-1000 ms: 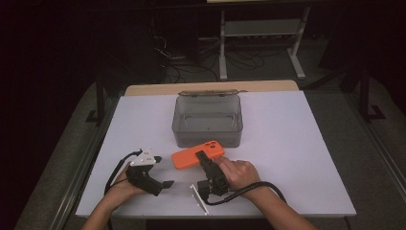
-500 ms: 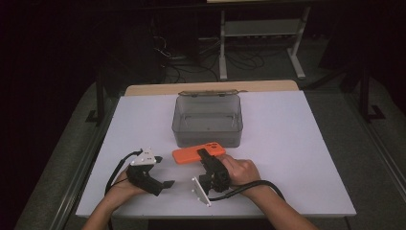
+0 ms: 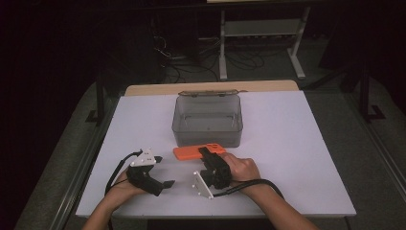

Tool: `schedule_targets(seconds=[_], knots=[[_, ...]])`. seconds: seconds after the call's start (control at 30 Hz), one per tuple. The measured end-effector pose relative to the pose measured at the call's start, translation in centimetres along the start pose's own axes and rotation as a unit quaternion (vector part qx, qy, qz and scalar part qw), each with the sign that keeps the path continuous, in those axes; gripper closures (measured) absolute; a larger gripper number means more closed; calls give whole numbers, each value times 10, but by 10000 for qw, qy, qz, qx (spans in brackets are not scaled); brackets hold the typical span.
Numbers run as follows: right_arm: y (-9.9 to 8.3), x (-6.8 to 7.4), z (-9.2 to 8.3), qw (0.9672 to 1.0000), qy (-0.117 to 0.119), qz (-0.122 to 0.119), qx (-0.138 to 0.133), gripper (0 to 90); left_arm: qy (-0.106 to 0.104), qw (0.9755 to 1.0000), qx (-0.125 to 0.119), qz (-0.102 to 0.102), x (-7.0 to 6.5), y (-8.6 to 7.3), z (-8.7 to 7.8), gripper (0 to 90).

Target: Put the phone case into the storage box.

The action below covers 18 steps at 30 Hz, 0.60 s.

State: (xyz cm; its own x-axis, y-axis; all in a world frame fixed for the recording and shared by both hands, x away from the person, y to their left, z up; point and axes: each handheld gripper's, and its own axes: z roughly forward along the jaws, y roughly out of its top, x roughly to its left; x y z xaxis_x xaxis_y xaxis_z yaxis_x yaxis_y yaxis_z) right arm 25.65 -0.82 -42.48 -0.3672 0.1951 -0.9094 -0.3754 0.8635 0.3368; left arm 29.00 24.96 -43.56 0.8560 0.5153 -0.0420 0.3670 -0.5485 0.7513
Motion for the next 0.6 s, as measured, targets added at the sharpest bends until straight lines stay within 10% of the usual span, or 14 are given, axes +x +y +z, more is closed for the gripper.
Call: schedule_targets(seconds=[0.6], knots=[[-6, -12, 3, 9968, 332, 726, 53, 788, -11, 9999, -63, -97, 0, 1, 0, 0]])
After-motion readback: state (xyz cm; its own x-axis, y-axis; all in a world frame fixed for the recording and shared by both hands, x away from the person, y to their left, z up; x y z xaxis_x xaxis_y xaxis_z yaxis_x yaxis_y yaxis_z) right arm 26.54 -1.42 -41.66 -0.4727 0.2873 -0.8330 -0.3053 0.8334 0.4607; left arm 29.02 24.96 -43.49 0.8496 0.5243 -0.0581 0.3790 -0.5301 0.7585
